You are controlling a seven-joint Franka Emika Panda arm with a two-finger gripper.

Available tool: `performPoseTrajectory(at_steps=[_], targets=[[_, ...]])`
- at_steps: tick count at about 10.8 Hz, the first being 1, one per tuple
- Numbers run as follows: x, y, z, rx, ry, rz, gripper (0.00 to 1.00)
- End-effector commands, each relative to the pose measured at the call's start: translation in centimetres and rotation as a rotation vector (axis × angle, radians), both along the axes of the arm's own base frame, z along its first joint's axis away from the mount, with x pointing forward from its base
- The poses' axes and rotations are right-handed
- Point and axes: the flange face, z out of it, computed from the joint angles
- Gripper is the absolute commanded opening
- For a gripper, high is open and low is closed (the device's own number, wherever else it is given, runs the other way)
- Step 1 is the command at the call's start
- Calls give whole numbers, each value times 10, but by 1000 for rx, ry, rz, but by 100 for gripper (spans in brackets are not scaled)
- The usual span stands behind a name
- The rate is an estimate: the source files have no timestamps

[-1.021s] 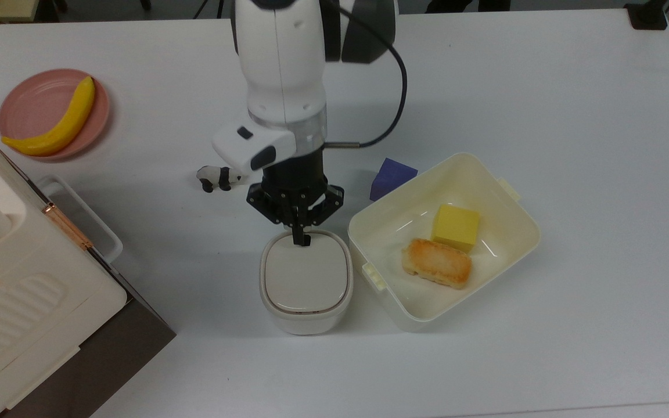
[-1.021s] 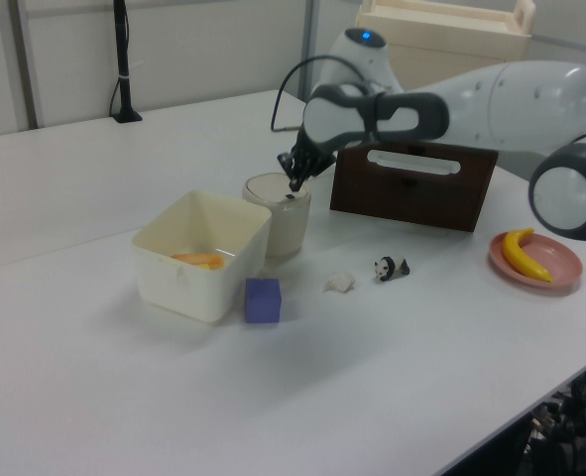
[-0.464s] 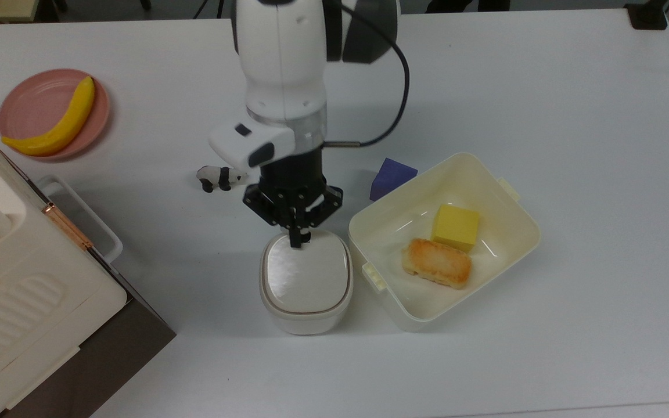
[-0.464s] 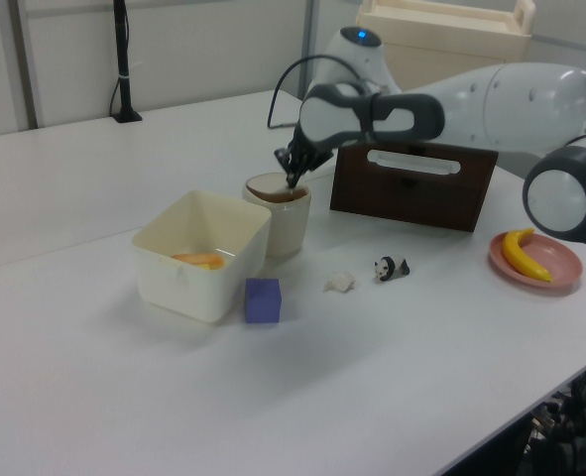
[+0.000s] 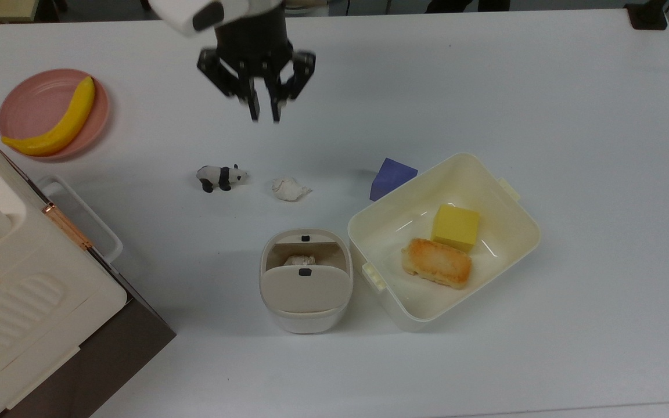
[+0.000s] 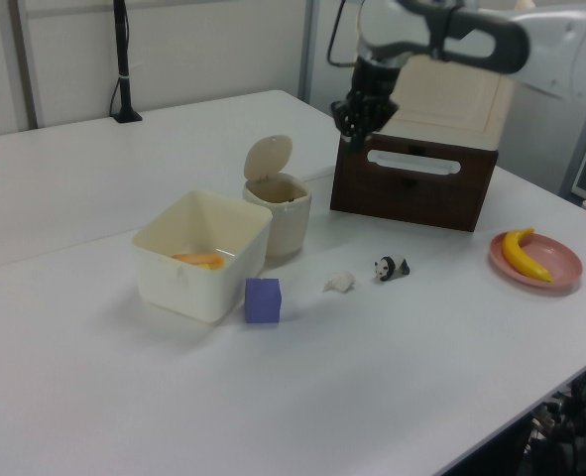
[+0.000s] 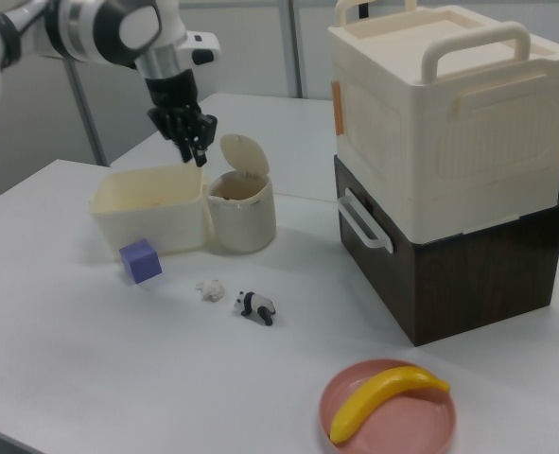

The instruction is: Open the trash can

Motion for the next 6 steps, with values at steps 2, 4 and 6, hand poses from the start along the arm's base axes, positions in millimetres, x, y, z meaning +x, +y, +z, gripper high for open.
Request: performPoseTrajectory(at_steps=[2, 4, 6], targets=[[-35, -14, 1, 21, 151, 19, 100], [-41, -12, -4, 23, 208, 13, 100], [-41, -11, -8, 23, 216, 12, 100]])
